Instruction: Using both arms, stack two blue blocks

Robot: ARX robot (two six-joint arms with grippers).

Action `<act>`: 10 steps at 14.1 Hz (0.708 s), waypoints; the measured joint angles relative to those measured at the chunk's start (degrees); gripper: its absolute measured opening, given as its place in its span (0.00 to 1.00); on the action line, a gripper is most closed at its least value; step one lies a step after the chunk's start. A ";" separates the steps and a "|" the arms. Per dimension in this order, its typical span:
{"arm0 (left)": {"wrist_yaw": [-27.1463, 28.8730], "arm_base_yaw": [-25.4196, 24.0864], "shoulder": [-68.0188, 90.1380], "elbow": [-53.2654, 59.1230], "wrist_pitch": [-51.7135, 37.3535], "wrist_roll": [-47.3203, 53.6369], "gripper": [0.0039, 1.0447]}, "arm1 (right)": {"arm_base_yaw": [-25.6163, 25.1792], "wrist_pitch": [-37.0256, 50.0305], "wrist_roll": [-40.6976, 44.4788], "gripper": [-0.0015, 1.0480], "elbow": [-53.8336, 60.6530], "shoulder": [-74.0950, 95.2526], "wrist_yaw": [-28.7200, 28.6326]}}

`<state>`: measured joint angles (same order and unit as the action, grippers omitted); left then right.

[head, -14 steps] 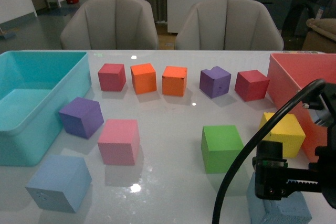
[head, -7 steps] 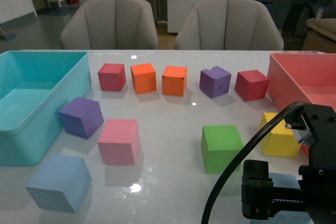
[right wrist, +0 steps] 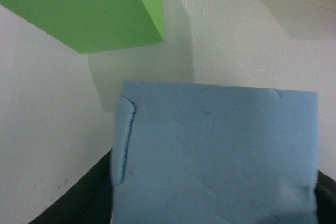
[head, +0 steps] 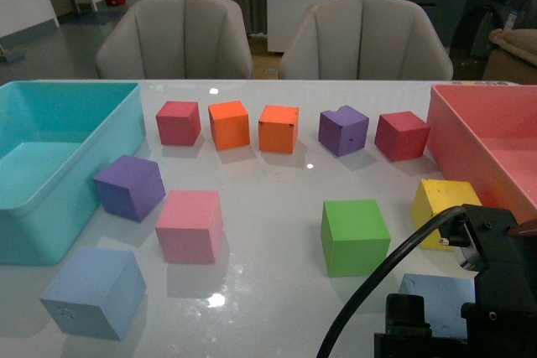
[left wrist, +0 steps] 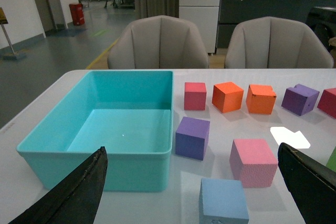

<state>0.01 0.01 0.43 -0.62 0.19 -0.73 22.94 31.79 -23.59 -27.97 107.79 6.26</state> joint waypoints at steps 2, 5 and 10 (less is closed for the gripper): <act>0.00 0.00 0.02 0.00 0.00 -0.02 0.94 | 0.31 -0.52 -0.37 0.56 1.01 -1.29 0.63; 0.00 0.00 0.00 0.00 0.00 0.00 0.94 | 0.46 -5.68 -0.35 0.44 1.73 -11.13 2.51; 0.00 0.00 0.00 0.00 -0.02 0.00 0.94 | 1.62 -13.40 3.50 0.42 -18.01 -9.55 4.22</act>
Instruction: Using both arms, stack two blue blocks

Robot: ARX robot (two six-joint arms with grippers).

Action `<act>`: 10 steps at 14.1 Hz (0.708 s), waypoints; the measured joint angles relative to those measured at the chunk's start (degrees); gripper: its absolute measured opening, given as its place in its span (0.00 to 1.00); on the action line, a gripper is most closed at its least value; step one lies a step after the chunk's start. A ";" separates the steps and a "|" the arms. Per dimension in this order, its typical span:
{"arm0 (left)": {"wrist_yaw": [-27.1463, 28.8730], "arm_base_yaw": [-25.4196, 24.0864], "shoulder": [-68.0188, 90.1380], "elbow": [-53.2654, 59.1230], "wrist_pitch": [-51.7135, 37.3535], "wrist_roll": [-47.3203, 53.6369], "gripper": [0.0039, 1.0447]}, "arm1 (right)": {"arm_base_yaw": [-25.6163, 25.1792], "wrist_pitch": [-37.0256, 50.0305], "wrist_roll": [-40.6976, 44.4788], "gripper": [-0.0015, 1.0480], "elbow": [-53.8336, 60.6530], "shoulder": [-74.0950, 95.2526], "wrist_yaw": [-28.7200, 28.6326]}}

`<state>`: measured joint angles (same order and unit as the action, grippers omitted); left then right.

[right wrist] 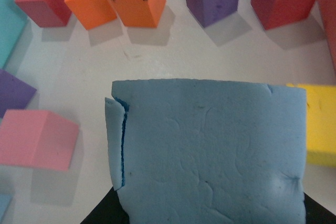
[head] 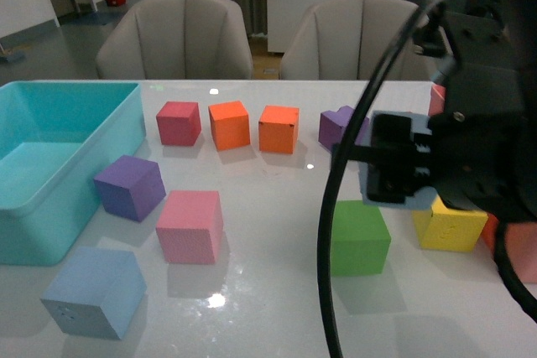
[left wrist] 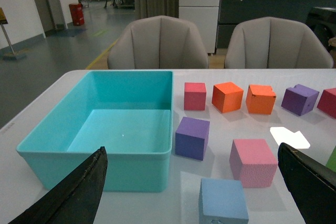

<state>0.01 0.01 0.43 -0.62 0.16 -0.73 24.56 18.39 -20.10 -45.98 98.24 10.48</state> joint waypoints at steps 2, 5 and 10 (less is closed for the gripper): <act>0.00 0.00 0.00 0.00 0.02 0.00 0.94 | 1.73 -5.44 2.38 0.42 -14.25 10.64 -2.01; 0.00 0.00 0.00 0.00 0.02 -0.02 0.94 | 3.65 -12.63 3.48 0.42 -29.92 22.40 -2.58; 0.00 0.00 0.02 0.00 0.02 0.00 0.94 | 3.61 -20.63 0.04 0.41 -47.56 36.96 -4.26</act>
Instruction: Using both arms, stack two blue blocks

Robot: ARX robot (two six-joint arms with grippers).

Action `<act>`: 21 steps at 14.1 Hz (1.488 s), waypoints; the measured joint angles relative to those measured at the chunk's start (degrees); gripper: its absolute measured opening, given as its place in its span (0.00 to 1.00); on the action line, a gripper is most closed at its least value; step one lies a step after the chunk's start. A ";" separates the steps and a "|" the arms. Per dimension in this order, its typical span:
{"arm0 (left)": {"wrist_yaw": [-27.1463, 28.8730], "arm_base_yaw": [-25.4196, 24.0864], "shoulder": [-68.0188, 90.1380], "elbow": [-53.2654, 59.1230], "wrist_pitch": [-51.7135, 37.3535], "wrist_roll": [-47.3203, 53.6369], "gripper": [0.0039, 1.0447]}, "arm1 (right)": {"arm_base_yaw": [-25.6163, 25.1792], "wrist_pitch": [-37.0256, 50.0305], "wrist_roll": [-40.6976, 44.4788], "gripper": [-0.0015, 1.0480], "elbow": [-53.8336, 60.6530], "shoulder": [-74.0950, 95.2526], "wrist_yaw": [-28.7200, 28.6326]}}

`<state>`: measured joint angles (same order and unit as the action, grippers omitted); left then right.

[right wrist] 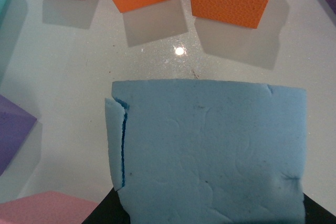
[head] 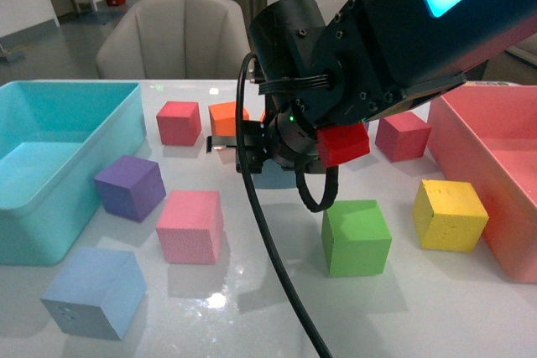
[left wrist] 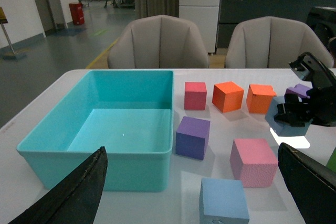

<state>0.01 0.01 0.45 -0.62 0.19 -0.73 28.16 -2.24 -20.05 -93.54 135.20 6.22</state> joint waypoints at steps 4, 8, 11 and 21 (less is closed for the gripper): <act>0.02 0.00 -0.02 0.00 -0.02 -0.02 0.94 | 0.83 -5.55 -4.63 0.41 -6.14 4.83 2.10; 0.00 0.00 -0.02 0.00 -0.02 0.00 0.94 | 1.55 -7.89 -5.84 0.41 -9.38 7.63 3.87; 0.00 0.00 -0.02 0.00 0.00 0.00 0.94 | 1.86 -8.66 -6.08 0.41 -9.97 8.11 4.68; 0.00 0.00 -0.02 0.00 0.00 0.00 0.94 | 1.05 10.45 -6.23 0.94 10.97 -13.60 7.74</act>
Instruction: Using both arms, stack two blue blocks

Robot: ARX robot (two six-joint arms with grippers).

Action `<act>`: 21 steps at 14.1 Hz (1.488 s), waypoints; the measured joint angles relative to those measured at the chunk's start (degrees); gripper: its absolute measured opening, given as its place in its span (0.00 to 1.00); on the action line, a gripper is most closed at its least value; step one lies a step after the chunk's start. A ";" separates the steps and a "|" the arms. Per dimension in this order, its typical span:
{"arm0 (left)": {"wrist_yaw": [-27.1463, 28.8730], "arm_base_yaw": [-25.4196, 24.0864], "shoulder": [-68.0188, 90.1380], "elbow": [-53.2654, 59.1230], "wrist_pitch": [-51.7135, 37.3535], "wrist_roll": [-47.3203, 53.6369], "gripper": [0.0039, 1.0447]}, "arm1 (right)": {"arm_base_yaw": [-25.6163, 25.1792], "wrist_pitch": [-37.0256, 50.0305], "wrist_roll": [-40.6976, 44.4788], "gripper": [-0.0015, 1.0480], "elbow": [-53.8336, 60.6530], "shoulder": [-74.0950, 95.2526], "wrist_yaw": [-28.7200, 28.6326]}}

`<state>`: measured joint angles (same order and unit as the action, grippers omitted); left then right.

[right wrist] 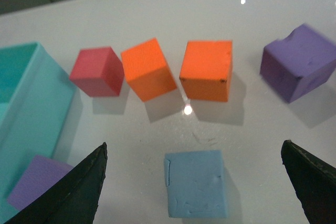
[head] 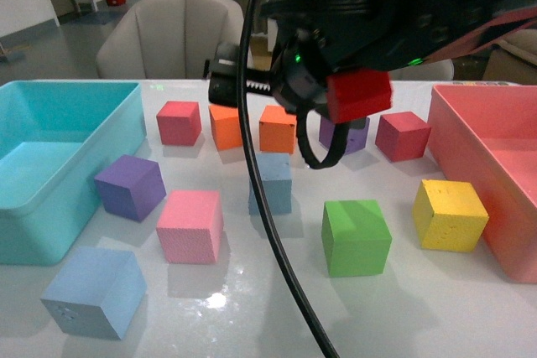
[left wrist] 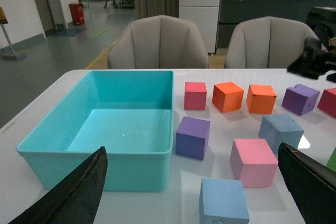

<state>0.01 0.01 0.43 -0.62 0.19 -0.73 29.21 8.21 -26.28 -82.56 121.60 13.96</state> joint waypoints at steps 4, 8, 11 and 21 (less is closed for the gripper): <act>0.00 0.00 0.00 0.00 0.00 -0.02 0.94 | 0.04 17.73 6.91 0.94 36.72 -34.42 5.46; 0.11 0.13 0.02 0.00 -0.11 0.02 0.94 | -1.81 35.69 20.52 0.68 58.18 -51.32 12.83; 0.00 0.00 0.00 0.00 -0.02 0.04 0.94 | -10.93 23.10 24.92 0.33 73.11 -76.96 5.18; -0.02 0.00 0.00 -0.02 0.00 0.04 0.94 | -29.53 11.26 26.12 0.02 81.92 -101.94 -13.86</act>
<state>-0.01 0.01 0.43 -0.64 0.19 -0.69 -0.32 19.46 -0.16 -0.64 19.66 0.10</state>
